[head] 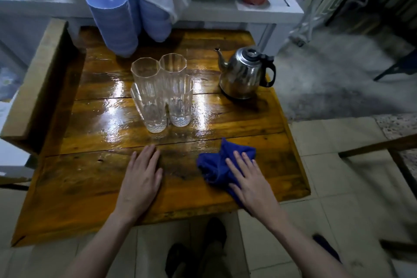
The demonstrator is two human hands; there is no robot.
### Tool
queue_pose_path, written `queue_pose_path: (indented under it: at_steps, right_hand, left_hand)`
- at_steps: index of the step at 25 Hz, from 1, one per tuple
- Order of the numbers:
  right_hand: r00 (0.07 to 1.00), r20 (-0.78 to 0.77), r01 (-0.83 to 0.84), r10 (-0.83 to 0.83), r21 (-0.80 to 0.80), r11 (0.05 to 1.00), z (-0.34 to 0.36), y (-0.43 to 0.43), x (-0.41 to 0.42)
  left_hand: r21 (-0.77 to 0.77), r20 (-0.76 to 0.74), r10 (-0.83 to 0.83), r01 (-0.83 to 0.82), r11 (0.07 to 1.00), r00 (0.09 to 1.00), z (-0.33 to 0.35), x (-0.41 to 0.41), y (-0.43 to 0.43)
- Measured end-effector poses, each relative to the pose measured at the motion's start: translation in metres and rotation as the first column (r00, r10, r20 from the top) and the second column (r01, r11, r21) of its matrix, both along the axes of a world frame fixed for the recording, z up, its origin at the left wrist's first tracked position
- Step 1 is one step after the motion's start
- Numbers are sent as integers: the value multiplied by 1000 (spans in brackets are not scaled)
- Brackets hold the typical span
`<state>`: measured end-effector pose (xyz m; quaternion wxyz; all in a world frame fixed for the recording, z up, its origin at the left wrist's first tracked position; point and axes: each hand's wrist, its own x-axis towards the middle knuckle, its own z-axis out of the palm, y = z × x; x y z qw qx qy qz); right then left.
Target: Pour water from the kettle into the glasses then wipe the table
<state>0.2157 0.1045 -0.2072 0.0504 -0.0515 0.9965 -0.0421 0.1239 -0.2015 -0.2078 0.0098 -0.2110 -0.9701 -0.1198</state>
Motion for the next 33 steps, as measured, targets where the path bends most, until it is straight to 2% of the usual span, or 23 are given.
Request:
queue_pose_path:
  at_steps: [6, 8, 12, 16, 18, 22, 26, 27, 31, 33]
  right_hand:
    - [930, 37, 367, -366, -38, 929, 7, 59, -28]
    - [941, 47, 337, -334, -56, 940, 7, 56, -33]
    - [996, 35, 85, -83, -61, 995, 5, 29, -26]
    - [999, 43, -16, 18, -48, 999, 5, 35, -8]
    - [998, 44, 44, -42, -47, 998, 6, 46, -2]
    - [959, 104, 271, -263, -70, 960, 10, 58, -4]
    - [947, 210, 260, -244, -50, 964, 27, 60, -14]
    - [950, 195, 257, -243, -51, 965, 35, 58, -15]
    - [968, -50, 236, -244, -127, 963, 84, 35, -28]
    - [973, -128, 170, -191, -158, 973, 122, 14, -47]
  left_hand:
    - [-36, -2, 9, -9, 999, 1000, 3, 1, 4]
    - [-39, 0, 8, -8, 999, 1000, 3, 1, 6]
    - [-45, -2, 10, -10, 999, 1000, 2, 1, 5]
    - [-52, 0, 8, -8, 999, 1000, 1, 1, 5]
    - [-61, 1, 7, -7, 998, 1000, 2, 1, 5]
    - [-75, 11, -4, 5, 997, 1000, 4, 1, 5]
    - [-88, 51, 26, -21, 996, 998, 11, 1, 6]
    - [-73, 62, 38, -34, 997, 997, 15, 2, 7]
    - [48, 104, 110, -115, 992, 989, 60, -1, 3]
    - [84, 19, 131, -132, 988, 991, 96, -13, -4]
